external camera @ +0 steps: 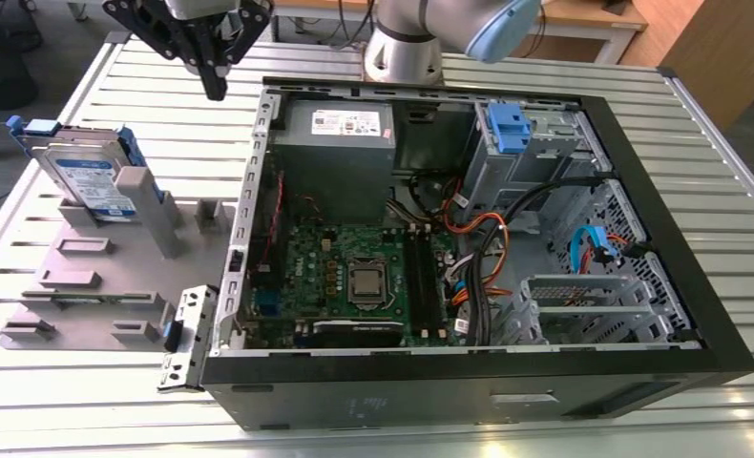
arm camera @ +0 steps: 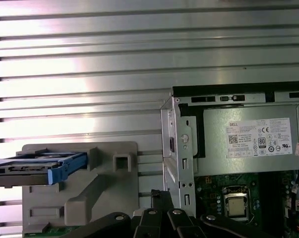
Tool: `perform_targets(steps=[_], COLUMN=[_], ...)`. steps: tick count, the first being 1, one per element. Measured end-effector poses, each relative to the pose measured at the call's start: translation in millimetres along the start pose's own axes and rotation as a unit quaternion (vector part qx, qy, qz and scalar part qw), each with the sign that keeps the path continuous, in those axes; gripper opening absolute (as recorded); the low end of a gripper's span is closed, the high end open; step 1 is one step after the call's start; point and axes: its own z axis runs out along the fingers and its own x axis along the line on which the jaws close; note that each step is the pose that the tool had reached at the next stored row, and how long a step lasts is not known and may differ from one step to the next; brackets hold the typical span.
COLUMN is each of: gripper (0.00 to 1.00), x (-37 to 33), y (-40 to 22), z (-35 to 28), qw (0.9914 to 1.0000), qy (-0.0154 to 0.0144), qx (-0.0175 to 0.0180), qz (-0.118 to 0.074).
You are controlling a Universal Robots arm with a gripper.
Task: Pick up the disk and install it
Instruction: 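Reach for the disk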
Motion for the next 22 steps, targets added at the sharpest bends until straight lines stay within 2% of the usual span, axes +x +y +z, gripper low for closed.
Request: perform_targets(steps=[22], gripper=[0.11], x=[30.1], y=[-2.3], z=[-0.7], qw=[1.00000], qy=[-0.0001], qx=[0.0000], qz=[0.000])
